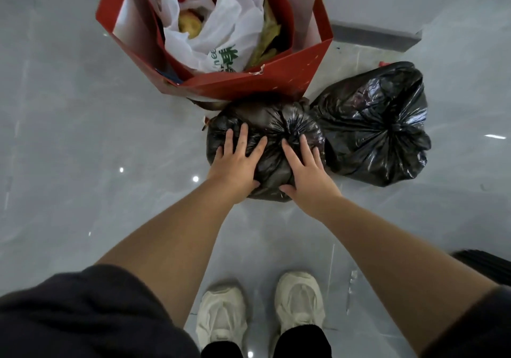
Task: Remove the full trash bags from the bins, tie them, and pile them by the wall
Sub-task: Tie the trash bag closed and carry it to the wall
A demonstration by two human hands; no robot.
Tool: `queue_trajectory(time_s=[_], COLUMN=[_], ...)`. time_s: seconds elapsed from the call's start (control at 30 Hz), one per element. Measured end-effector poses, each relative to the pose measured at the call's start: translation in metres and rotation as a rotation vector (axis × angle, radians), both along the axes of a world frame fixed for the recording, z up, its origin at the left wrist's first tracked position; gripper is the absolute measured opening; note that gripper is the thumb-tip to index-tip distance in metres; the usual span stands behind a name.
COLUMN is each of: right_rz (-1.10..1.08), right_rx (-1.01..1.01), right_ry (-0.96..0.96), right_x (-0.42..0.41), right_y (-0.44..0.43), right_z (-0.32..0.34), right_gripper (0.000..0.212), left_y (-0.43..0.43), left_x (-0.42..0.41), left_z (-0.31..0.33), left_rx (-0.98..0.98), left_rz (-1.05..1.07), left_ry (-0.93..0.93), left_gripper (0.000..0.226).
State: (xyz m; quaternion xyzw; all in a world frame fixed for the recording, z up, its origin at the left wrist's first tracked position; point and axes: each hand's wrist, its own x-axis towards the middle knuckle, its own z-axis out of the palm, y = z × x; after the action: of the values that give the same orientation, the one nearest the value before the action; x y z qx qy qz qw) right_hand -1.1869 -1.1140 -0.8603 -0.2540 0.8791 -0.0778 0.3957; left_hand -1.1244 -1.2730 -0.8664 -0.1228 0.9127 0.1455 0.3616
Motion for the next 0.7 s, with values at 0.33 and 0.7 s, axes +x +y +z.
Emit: queue_trajectory(time_s=[0.33,0.7], right_rz=[0.085,0.199], right_rx=[0.109,0.109], right_ry=[-0.046,0.114], right_x=[0.003,0.111], right_y=[0.001,0.013], right_z=[0.112,0.405], right_gripper=[0.084,0.075], left_y=[-0.018,0.02], left_x=[0.019,0.146], left_z=[0.119,0.424], left_rx=[0.052,-0.051], left_rz=[0.035,0.08], left_ry=[0.003,0.077], left_gripper=[0.087,0.081])
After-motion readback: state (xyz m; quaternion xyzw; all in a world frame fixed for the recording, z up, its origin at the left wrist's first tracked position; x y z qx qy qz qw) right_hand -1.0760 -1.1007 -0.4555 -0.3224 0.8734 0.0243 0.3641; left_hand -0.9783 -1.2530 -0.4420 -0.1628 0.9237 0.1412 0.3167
